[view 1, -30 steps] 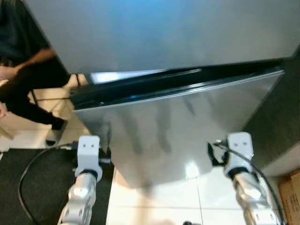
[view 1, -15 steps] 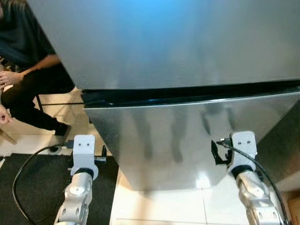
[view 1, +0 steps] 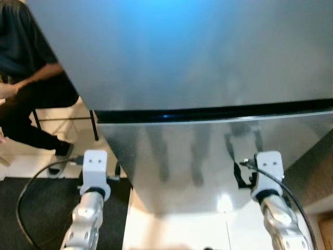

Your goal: Restocking fridge

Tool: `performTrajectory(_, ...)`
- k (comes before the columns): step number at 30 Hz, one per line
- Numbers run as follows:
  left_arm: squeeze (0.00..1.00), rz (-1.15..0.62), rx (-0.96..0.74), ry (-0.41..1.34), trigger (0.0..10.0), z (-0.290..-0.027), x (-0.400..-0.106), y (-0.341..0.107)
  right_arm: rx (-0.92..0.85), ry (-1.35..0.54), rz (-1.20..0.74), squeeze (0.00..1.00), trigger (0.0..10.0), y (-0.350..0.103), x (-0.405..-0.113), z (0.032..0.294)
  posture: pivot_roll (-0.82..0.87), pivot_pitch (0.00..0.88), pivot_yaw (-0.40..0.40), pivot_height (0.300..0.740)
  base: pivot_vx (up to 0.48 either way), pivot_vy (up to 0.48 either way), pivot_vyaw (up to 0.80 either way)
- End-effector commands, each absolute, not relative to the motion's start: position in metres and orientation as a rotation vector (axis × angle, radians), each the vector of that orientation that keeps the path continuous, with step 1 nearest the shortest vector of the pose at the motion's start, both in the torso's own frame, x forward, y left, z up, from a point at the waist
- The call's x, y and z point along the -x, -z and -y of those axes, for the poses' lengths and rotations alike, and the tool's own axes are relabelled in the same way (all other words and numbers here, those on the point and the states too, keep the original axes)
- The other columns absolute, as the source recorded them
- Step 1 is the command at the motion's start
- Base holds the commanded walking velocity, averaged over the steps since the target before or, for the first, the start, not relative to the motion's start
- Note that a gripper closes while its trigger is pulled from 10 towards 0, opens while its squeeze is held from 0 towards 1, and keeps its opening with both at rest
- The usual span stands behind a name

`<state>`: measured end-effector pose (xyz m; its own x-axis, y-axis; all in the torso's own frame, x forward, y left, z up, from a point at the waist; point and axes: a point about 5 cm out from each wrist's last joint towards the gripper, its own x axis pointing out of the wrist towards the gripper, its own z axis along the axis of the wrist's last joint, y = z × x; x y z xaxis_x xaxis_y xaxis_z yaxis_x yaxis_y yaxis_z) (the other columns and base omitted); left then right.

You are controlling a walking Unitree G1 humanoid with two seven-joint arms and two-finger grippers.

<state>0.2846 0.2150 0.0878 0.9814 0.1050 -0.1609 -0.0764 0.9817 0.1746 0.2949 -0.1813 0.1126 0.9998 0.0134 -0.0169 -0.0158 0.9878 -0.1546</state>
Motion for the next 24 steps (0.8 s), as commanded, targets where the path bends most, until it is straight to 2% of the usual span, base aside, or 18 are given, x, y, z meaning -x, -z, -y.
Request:
performTrajectory(1, 0.00, -0.201, -0.191, -0.053, 10.0, -0.212, -0.277, -0.080, 0.155, -0.024, -0.013, 0.00, 10.0, -0.112, -0.294, 0.179, -0.09, 0.270, 0.074, 0.740, 0.000, 0.000, 0.00)
performTrajectory(8, 0.00, -0.266, -0.178, 0.107, 10.0, -0.186, -0.246, -0.058, 0.164, -0.028, -0.028, 0.00, 10.0, -0.107, -0.292, 0.179, -0.09, 0.270, 0.074, 0.740, 0.000, 0.000, 0.00)
performTrajectory(13, 0.00, -0.334, -0.194, 0.151, 10.0, -0.178, -0.225, -0.039, 0.203, -0.042, -0.076, 0.00, 10.0, -0.094, -0.286, 0.184, -0.09, 0.272, 0.072, 0.740, 0.000, 0.000, 0.00)
performTrajectory(18, 0.00, -0.356, -0.198, 0.141, 10.0, -0.180, -0.221, -0.034, 0.238, -0.049, -0.114, 0.00, 10.0, -0.083, -0.280, 0.187, -0.09, 0.273, 0.069, 0.740, 0.000, 0.000, 0.00)
performTrajectory(23, 0.00, -0.416, -0.210, 0.089, 10.0, -0.198, -0.217, -0.022, 0.273, -0.044, -0.339, 0.00, 10.0, -0.026, -0.247, 0.199, -0.10, 0.275, 0.063, 0.740, 0.000, 0.000, 0.00)
performTrajectory(24, 0.00, -0.416, -0.210, 0.089, 10.0, -0.198, -0.217, -0.022, 0.273, -0.044, -0.339, 0.00, 10.0, -0.026, -0.247, 0.199, -0.10, 0.275, 0.063, 0.740, 0.000, 0.000, 0.00)
